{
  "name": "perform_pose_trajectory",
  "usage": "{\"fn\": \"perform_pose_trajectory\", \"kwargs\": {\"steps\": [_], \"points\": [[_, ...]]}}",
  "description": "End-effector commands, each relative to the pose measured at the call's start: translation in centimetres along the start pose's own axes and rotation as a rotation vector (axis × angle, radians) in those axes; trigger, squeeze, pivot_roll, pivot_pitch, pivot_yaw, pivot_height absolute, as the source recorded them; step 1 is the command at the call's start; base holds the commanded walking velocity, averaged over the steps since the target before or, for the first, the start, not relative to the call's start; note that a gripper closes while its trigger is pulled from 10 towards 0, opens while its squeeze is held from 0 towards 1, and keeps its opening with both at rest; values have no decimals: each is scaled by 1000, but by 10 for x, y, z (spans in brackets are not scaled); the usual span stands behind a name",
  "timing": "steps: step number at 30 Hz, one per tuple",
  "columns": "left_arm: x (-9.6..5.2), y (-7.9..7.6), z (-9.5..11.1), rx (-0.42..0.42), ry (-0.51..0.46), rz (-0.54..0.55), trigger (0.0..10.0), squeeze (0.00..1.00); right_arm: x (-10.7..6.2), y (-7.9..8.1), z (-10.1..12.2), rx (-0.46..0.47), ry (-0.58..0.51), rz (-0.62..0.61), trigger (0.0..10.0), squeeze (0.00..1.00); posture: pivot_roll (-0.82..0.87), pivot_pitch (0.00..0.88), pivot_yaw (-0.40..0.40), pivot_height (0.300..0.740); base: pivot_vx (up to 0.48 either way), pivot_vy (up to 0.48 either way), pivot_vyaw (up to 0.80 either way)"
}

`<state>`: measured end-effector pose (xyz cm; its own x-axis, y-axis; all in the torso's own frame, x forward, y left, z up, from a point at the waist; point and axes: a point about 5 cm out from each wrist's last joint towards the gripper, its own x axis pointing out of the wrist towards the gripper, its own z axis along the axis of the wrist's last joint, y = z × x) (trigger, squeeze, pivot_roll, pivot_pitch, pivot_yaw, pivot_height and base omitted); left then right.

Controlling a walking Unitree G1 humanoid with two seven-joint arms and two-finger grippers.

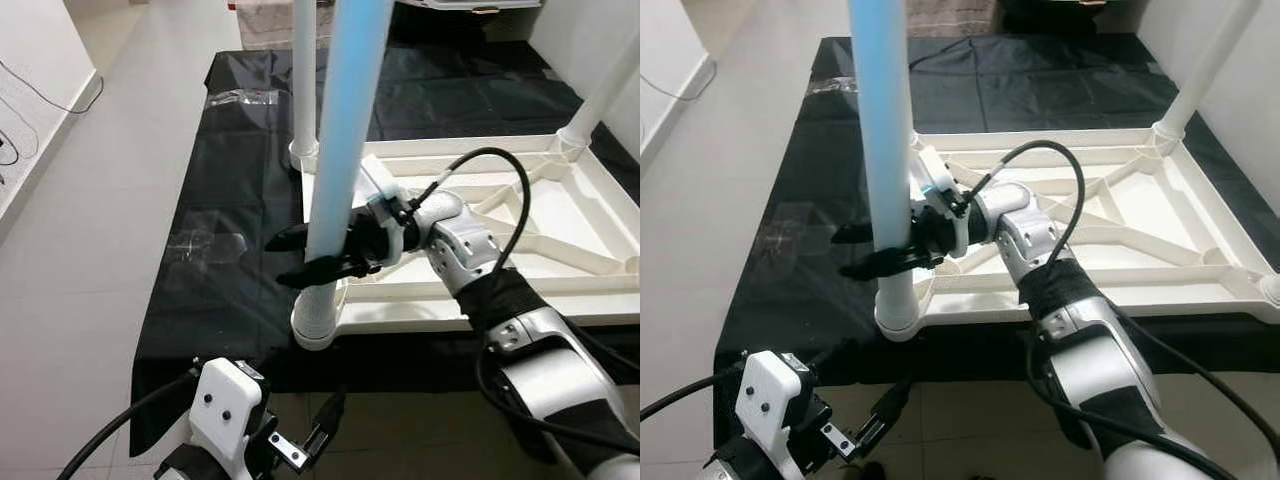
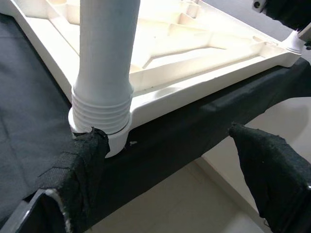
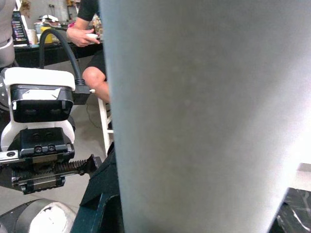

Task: Building children table

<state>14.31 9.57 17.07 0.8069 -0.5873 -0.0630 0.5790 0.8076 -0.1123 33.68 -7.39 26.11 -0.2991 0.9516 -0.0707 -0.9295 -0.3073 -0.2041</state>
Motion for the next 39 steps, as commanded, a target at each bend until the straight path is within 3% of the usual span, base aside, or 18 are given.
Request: {"fn": "perform_pose_trajectory", "kwargs": {"steps": [1,12,16,18,20,22,23,24,26,27,28,29,30,31,34,36,37,39], "points": [[-1,0,-4,-3,24,9,10000,0,-7,7,-43,142,126,-83,10000,0,199,251,-22,740,0,0,0],[4,3,-2,2,6,12,10000,0,-11,9,-46,103,168,-258,10000,0,182,242,-23,740,0,0,0],[6,6,-1,10,-3,18,10000,0,-14,7,-44,82,196,-390,10000,0,175,234,-28,740,0,0,0],[8,10,-1,19,-11,29,10000,0,-20,6,-44,84,237,-549,10000,0,168,226,-25,740,0,0,0],[9,12,0,22,-13,33,10000,0,-22,7,-45,84,252,-600,10000,0,167,225,-24,740,0,0,0],[10,14,0,26,-17,37,10000,0,-28,6,-48,128,283,-765,10000,0,161,222,-20,740,0,0,0],[10,14,0,26,-17,37,10000,0,-28,6,-48,128,283,-765,10000,0,161,222,-20,740,0,0,0],[11,16,0,31,-19,37,10000,0,-32,5,-52,164,299,-900,10000,0,156,216,-21,740,0,0,0],[11,16,0,31,-19,37,10000,0,-32,5,-52,164,299,-900,10000,0,156,216,-21,740,0,0,0],[12,18,0,37,-22,39,10000,0,-36,6,-56,195,305,-1033,10000,0,154,215,-19,740,0,0,0],[12,18,0,37,-22,39,10000,0,-36,6,-56,195,305,-1033,10000,0,154,215,-19,740,0,0,0],[13,20,0,42,-24,41,10000,0,-39,9,-62,218,328,-1157,10000,0,150,212,-19,740,0,0,0],[13,20,0,42,-24,41,10000,0,-39,9,-62,218,328,-1157,10000,0,150,212,-19,740,0,0,0],[14,22,1,45,-26,47,10000,0,-39,11,-68,246,343,-1268,10000,0,148,207,-15,740,0,0,0],[14,23,1,49,-28,50,10000,0,-37,13,-73,315,317,-1379,10000,0,147,204,-16,740,0,0,0],[16,25,1,55,-32,50,10000,0,-34,14,-82,394,251,-1631,10000,0,153,199,-18,740,0,0,0],[16,25,1,55,-32,50,10000,0,-34,14,-82,394,251,-1631,10000,0,153,199,-18,740,0,0,0],[16,26,1,60,-33,52,10000,0,-33,15,-83,403,214,-1803,10000,0,154,197,-21,740,0,0,0]]}}
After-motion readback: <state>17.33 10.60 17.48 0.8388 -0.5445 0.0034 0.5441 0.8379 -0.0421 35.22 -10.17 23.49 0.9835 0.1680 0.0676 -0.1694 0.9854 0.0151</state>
